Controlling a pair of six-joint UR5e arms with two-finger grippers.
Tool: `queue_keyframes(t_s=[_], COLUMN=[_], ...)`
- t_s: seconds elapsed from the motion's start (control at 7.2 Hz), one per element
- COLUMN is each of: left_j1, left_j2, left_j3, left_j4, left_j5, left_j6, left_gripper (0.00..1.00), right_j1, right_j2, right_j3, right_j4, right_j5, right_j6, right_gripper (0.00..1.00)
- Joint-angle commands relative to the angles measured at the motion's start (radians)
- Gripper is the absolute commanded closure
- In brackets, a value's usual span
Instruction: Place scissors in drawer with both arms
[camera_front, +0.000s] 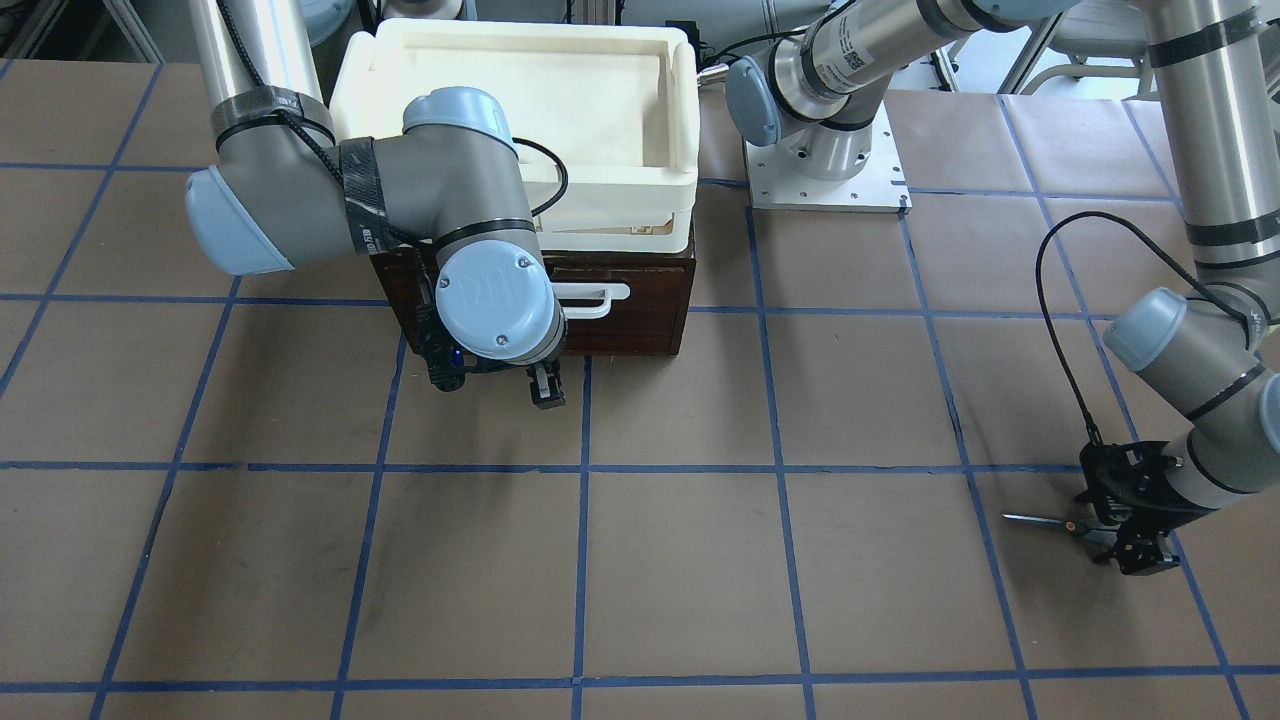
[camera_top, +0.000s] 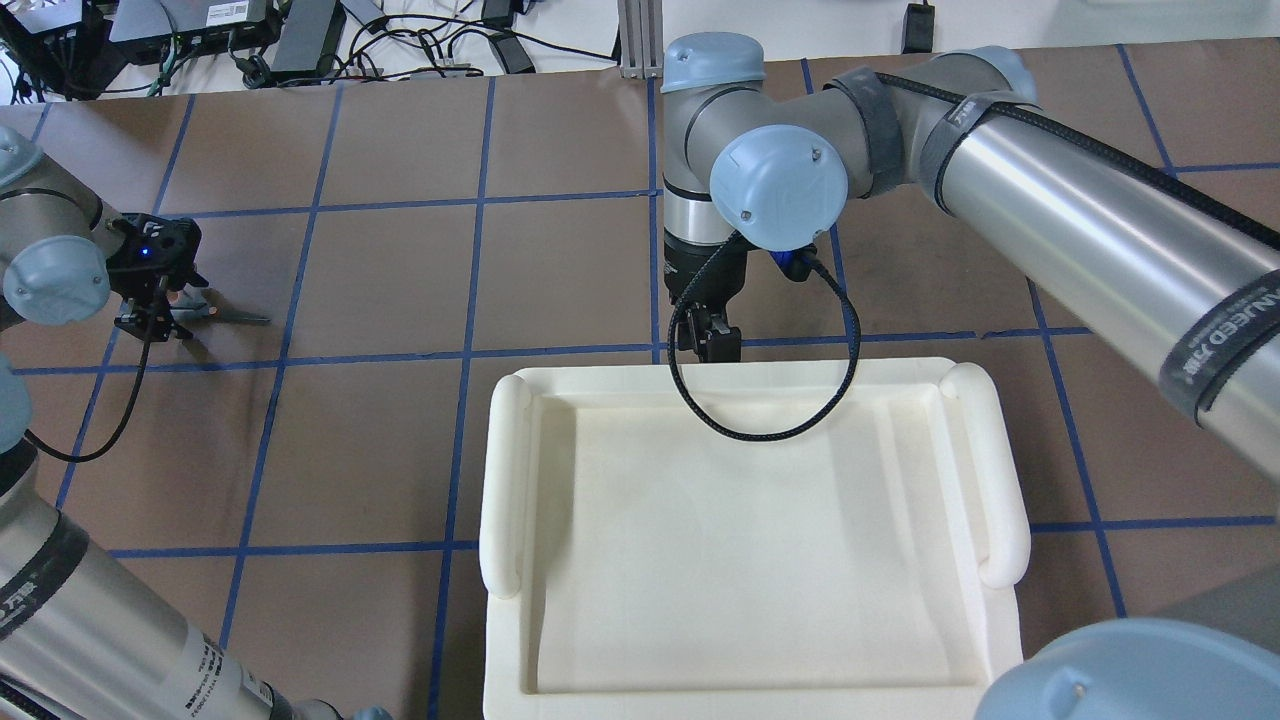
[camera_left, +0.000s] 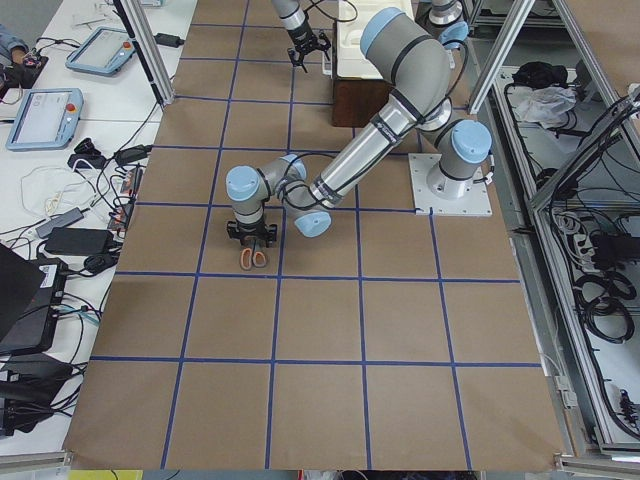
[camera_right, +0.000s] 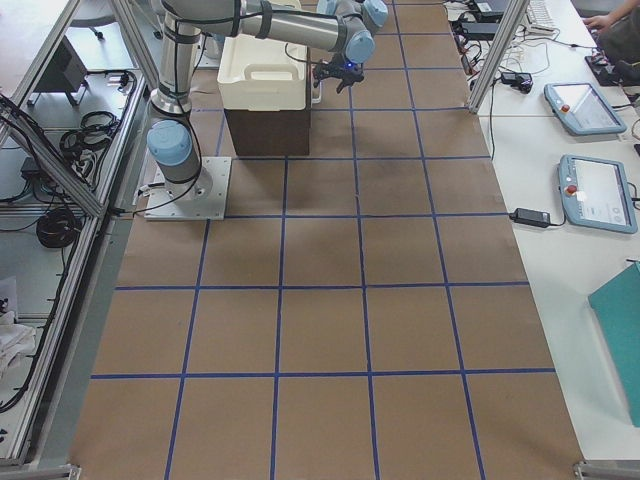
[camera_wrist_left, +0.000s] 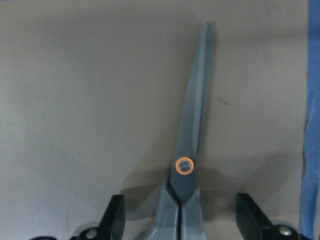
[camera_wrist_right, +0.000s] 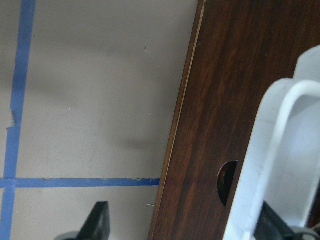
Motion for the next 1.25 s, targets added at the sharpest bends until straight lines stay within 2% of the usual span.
queue_keyframes(t_s=[0.0,0.42,0.56,0.83,0.97,1.11], left_j1=[0.000,0.000,-0.001,0.000,-0.001,-0.006], left_j2=[-0.002,0.009,0.008,0.012,0.026,0.041], left_j3=[-0.001,-0.002,-0.002,-0.002,0.002,0.002], left_j4=[0.000,0.000,0.000,0.000,0.000,-0.005], left_j5=[-0.003,-0.001,-0.004,-0.006,-0.004,-0.001], left_j6=[0.001,0.004,0.006,0.006,0.000,-0.010], left_gripper=[0.34,0.86,0.92,0.93,0.98,0.99], right_j1=[0.000,0.000,0.000,0.000,0.000,0.000], right_j2=[0.008,0.008,0.008,0.010,0.011,0.013], right_j3=[0.001,-0.002,-0.002,-0.002,-0.002,-0.003], right_j4=[-0.013,-0.054,-0.074,-0.112,-0.123,-0.134], right_j5=[-0.003,-0.004,-0.004,-0.006,-0.006,-0.006], right_j6=[-0.002,-0.002,-0.005,-0.006,-0.006,-0.006], right_gripper=[0.00,0.00,0.00,0.00,0.00,0.00])
